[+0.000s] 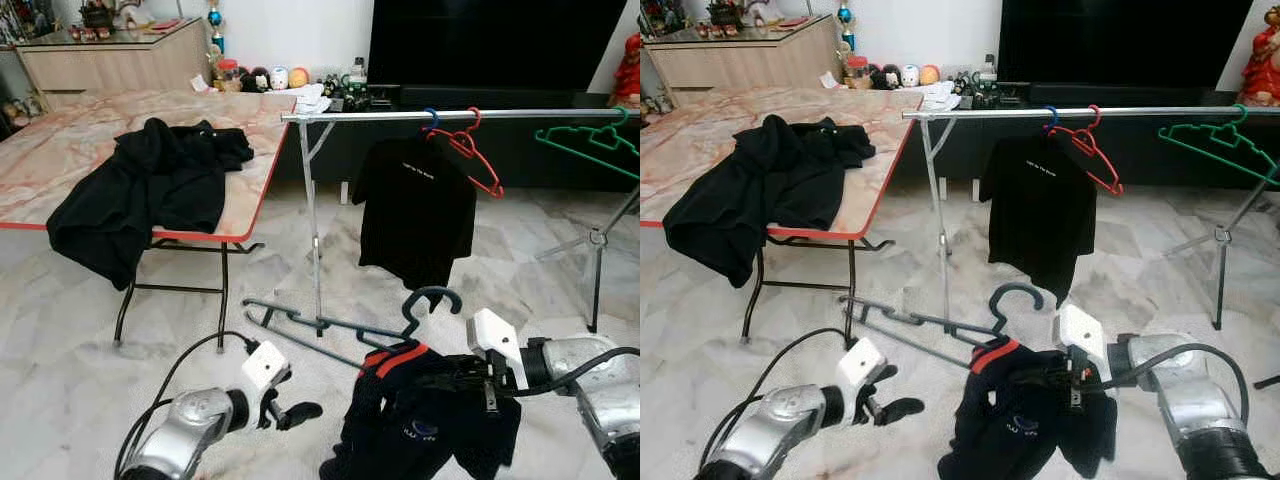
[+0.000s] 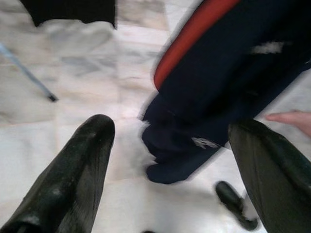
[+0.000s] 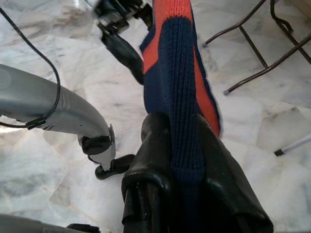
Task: Hang hanger
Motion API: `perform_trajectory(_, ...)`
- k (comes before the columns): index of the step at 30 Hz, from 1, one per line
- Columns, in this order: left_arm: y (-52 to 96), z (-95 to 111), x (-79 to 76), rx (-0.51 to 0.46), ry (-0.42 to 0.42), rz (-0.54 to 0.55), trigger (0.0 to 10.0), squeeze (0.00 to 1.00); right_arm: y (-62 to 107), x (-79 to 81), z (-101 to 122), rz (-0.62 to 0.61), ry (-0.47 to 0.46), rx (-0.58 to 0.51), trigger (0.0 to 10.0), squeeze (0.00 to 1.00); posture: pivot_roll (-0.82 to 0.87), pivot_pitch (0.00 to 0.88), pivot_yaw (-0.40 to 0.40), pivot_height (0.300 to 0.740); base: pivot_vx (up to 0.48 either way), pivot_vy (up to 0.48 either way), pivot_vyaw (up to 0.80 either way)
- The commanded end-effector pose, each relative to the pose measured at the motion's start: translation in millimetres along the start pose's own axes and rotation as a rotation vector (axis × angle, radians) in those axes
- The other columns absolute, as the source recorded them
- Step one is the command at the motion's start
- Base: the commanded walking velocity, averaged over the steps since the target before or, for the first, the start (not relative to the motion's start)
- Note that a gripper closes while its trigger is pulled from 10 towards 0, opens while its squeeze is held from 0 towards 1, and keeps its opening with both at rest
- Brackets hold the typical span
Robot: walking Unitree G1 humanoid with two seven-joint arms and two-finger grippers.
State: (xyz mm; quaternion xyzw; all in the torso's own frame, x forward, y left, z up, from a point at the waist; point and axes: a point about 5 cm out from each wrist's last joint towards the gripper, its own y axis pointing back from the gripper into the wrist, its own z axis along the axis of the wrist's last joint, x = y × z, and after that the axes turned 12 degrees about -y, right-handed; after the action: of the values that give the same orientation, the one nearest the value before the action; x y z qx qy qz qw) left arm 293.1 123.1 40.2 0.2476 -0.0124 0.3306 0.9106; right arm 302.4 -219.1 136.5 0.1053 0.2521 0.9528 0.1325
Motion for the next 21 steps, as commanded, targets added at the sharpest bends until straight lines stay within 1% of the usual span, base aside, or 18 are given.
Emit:
perform_trajectory(1, -1.1, -7, 1.2, 0.019, 0.014, 0.016, 10.0, 0.00, 0.6, -2.6, 22, 0.005, 0.068, -0.009, 0.0, 0.00, -0.07, 0.024, 0.016, 0.740, 0.000, 0.000, 0.00)
perform_trajectory(7, -7.7, -4, -3.7, -0.024, 0.051, -0.019, 10.0, 0.00, -3.9, -4.9, 43, 0.035, 0.133, 0.008, 0.0, 0.00, -0.07, 0.023, -0.003, 0.740, 0.000, 0.000, 0.00)
perform_trajectory(9, -9.3, -4, -4.8, -0.026, 0.045, -0.025, 10.0, 0.00, -4.3, -4.9, 47, 0.042, 0.147, 0.013, 0.0, 0.00, -0.07, 0.023, -0.006, 0.740, 0.000, 0.000, 0.00)
perform_trajectory(11, -11.5, -7, -7.8, -0.010, 0.018, -0.041, 10.0, 0.00, -6.0, -4.9, 55, 0.052, 0.169, 0.013, 0.0, 0.00, -0.07, 0.020, -0.012, 0.740, 0.000, 0.000, 0.00)
perform_trajectory(14, -12.8, -6, -13.8, -0.041, 0.036, -0.095, 10.0, 0.00, -8.7, -3.2, 61, 0.077, 0.205, 0.031, 0.0, 0.00, -0.07, 0.017, -0.021, 0.740, 0.000, 0.000, 0.00)
perform_trajectory(18, -13.7, -3, -15.4, -0.060, 0.036, -0.123, 10.0, 0.00, -9.4, -1.2, 64, 0.094, 0.230, 0.043, 0.0, 0.00, -0.08, 0.017, -0.026, 0.740, 0.000, 0.000, 0.00)
perform_trajectory(21, -15.7, 1, -13.0, -0.075, 0.017, -0.118, 10.0, 0.00, -10.8, 2.4, 71, 0.116, 0.255, 0.042, 0.0, 0.00, -0.08, 0.017, -0.028, 0.740, 0.000, 0.000, 0.00)
